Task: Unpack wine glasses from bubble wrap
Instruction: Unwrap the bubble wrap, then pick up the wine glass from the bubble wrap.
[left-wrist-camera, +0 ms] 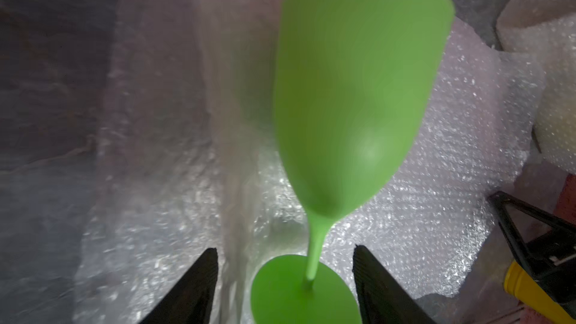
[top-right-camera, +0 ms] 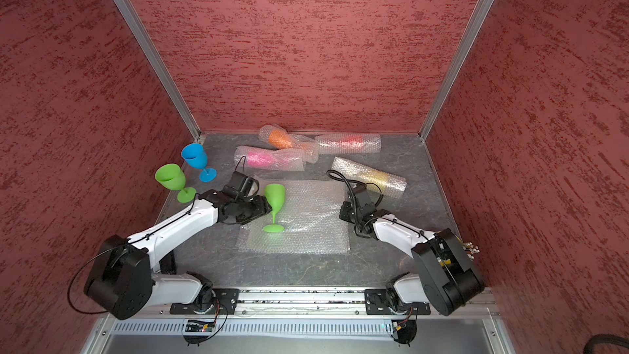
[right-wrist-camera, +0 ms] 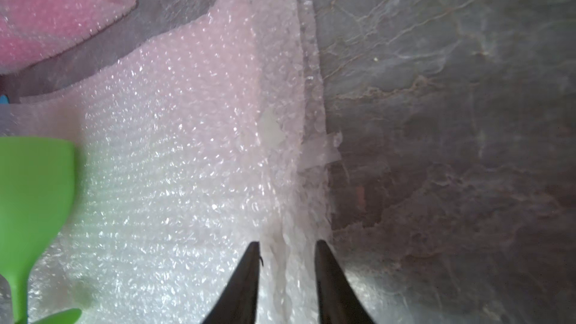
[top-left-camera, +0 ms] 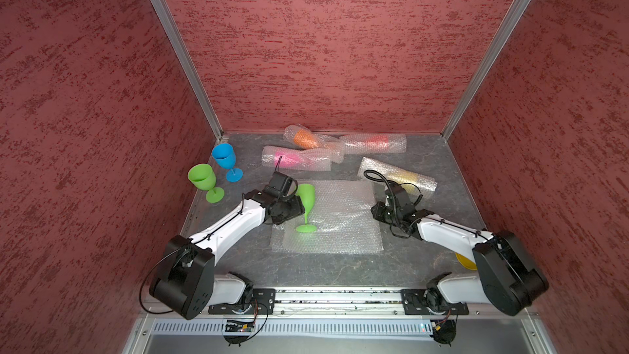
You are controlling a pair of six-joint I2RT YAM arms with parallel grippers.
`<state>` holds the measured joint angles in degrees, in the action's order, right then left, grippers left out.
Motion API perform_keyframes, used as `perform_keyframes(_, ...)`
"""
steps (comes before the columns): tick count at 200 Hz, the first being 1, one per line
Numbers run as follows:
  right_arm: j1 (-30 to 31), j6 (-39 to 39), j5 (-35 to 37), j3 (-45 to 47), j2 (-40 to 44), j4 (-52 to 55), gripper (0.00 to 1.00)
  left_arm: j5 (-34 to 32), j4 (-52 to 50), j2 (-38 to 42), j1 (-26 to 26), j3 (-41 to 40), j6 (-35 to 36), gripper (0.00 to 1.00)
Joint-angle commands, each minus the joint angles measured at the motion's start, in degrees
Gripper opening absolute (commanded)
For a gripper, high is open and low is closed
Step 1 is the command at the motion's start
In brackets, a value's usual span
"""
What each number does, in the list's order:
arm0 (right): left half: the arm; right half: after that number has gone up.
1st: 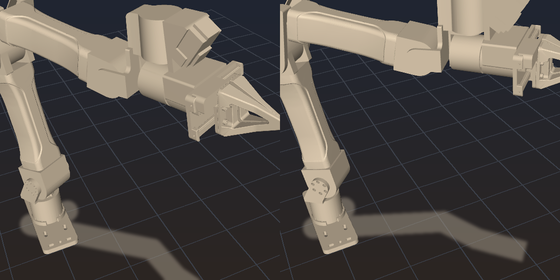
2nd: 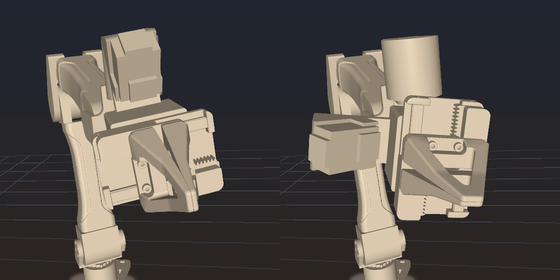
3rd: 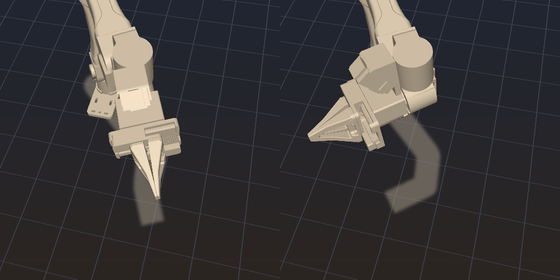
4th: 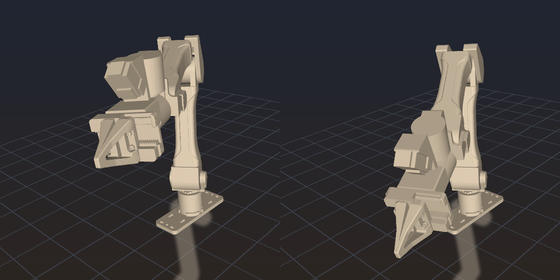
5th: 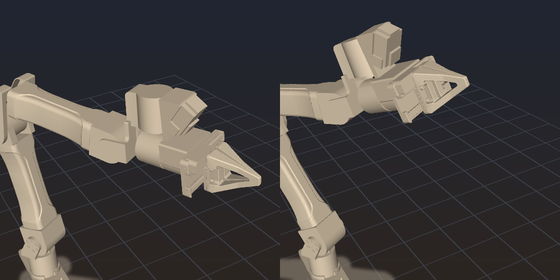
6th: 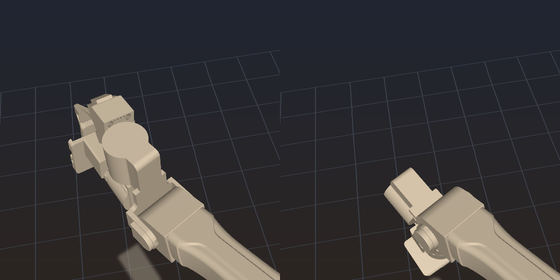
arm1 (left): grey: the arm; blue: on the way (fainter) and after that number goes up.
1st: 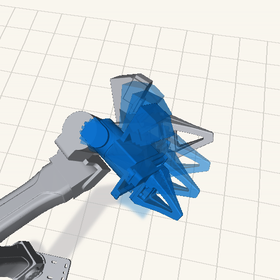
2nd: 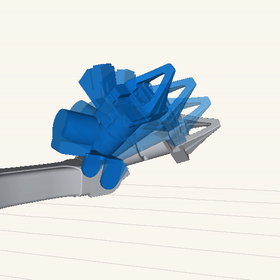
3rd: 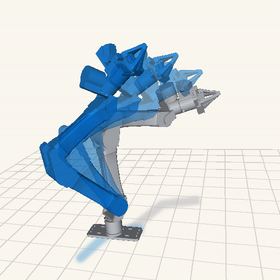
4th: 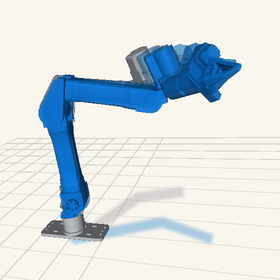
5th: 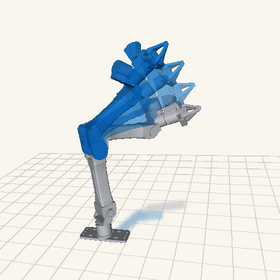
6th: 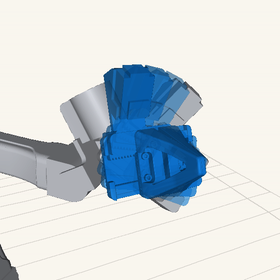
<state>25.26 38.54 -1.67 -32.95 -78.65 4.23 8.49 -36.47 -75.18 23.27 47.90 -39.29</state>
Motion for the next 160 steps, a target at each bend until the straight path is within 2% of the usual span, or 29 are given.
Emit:
perform_keyframes(1, -0.3, -1.79, 3.46, -2.06, 1.77, 1.22, 0.48, -2.26, -2.99, 3.82, -1.03, 2.26, 0.28, 0.76)
perform_keyframes(22, -0.27, -4.08, 5.0, -4.15, 3.03, 3.68, 0.52, -5.59, -8.33, 4.15, -1.45, 7.77, 5.3, 0.84)
perform_keyframes(32, -0.21, -5.07, 5.26, -4.88, 3.46, 4.31, 0.53, -1.92, -9.47, 3.28, -1.52, 10.66, 10.43, 0.88)
perform_keyframes(44, -0.22, -5.65, 5.36, -5.72, 3.52, 4.94, 0.54, -2.56, -10.99, 1.61, -0.31, 13.99, 13.05, 1.0)
perform_keyframes(56, -0.22, -5.71, 5.13, -6.2, 3.43, 5.35, 0.55, -5.5, -12.49, -1.04, 0.71, 17.1, 13.75, 1.0)
perform_keyframes(98, 0.04, -7.38, 1.01, -8.26, 0.76, 5.44, 0.58, -0.13, -17.56, -16.51, 1.55, 27.85, 15.38, 1.0)
perform_keyframes(127, 0.06, -7.36, -1.88, -7.24, -0.93, 2.2, 0.59, -1.59, -23.52, -28.27, 2.67, 35.39, 17.87, 1.0)
perform_keyframes(147, 0.01, -6.46, -3.14, -4.57, -0.06, -2.45, 0.6, 3.51, -24.06, -34.36, 1.7, 38.1, 17.66, 1.0)
perform_keyframes(160, 0.05, -6.34, -3.75, -3.61, 0.16, -3.86, 0.6, 0.97, -26.14, -37.86, 2.91, 42.4, 17.86, 1.0)
